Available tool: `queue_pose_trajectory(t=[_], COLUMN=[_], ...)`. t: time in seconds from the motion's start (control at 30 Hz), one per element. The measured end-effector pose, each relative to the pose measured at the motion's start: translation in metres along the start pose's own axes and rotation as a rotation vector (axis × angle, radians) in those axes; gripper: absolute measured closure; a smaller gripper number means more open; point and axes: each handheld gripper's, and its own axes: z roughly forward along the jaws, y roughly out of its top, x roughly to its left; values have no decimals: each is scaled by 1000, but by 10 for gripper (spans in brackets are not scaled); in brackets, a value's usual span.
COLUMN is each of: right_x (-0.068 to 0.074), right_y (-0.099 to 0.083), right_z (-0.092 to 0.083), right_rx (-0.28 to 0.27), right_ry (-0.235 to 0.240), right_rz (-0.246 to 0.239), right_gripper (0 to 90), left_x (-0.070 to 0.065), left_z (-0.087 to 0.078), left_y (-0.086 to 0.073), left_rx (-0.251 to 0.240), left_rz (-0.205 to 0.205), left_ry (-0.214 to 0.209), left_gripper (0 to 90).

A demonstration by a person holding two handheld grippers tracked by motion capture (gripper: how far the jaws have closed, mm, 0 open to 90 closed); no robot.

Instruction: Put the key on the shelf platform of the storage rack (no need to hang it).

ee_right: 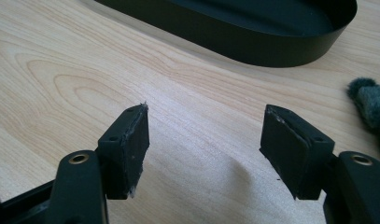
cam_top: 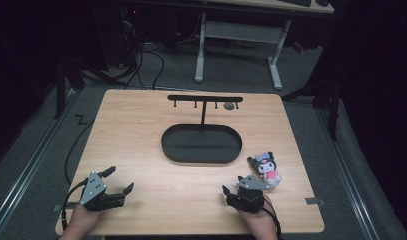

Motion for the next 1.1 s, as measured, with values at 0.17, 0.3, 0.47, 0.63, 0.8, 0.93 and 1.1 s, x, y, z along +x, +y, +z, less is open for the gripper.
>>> queue_pose_trajectory(t=[0.17,0.3,0.47,0.63,0.8,0.93,1.1], right_x=[-2,-2,-6,-3,0,-1,-1], right_y=[1,0,1,0,1,1,1], right_z=[-2,-9,-13,-11,-9,-6,-5], right_rx=[-15,-25,-41,-30,-22,-1,40], right_ry=[7,-7,-15,-9,1,15,20], right_rz=[8,-12,14,-2,-11,-17,-22], right_gripper=[333,338,342,342,343,342,340], left_x=[-1,0,0,0,0,-1,-1], left_z=[0,2,1,1,1,1,0], left_y=[0,1,1,0,1,0,0], left_rx=[1,14,9,6,10,8,7], left_rz=[4,3,3,3,3,7,7], left_ry=[7,4,3,2,2,3,3], left_gripper=[154,154,154,154,154,154,154])
